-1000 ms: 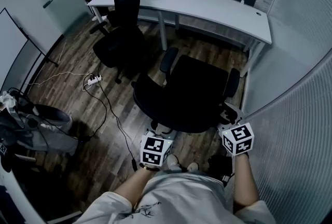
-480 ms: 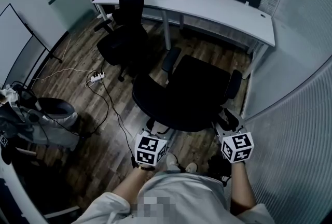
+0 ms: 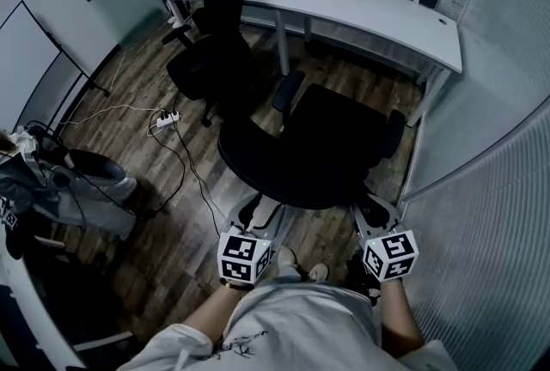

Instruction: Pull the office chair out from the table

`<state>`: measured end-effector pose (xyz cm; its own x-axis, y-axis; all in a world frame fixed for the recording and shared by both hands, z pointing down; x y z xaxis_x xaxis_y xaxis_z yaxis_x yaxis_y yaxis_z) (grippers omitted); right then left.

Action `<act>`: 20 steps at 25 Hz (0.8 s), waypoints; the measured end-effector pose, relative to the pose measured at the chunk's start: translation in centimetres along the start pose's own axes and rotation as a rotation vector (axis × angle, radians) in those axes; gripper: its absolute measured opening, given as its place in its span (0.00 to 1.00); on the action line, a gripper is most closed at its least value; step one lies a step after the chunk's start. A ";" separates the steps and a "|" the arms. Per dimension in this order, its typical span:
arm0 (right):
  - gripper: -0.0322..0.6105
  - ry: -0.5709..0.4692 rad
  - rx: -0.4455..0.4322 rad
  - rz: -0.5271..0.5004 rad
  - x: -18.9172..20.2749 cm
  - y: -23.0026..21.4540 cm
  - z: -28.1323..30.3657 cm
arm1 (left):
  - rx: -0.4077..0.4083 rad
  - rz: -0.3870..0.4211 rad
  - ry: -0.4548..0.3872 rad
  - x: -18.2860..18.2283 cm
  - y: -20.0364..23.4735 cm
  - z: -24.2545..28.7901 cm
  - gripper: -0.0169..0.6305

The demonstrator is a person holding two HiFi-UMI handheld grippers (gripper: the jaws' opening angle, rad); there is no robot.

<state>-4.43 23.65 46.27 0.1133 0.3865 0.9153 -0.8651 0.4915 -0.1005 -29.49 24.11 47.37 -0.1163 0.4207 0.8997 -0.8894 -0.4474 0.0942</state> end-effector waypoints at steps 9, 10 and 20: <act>0.08 0.024 -0.023 0.028 0.5 0.5 0.6 | -0.012 -0.002 -0.031 -0.2 -2.2 -0.1 0.05; 0.07 0.032 -0.024 0.035 0.6 0.7 0.7 | -0.005 -0.001 -0.026 -0.2 -2.5 -0.2 0.04; 0.06 0.046 -0.062 0.045 0.6 2.6 0.7 | 0.039 -0.004 -0.017 0.2 -3.8 0.5 0.04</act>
<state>-6.94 24.62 46.78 0.0983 0.4441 0.8906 -0.8383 0.5192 -0.1664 -25.94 25.51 47.39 -0.1044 0.4092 0.9064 -0.8719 -0.4762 0.1145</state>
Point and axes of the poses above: the fingertips, and each gripper's own axes: z forward along the fingers, y to its left, x out of its underside, the point moved 6 cm from there along -z, backward along the fingers, and after that the axes turned 2 degrees about y, right-handed, at the moved point
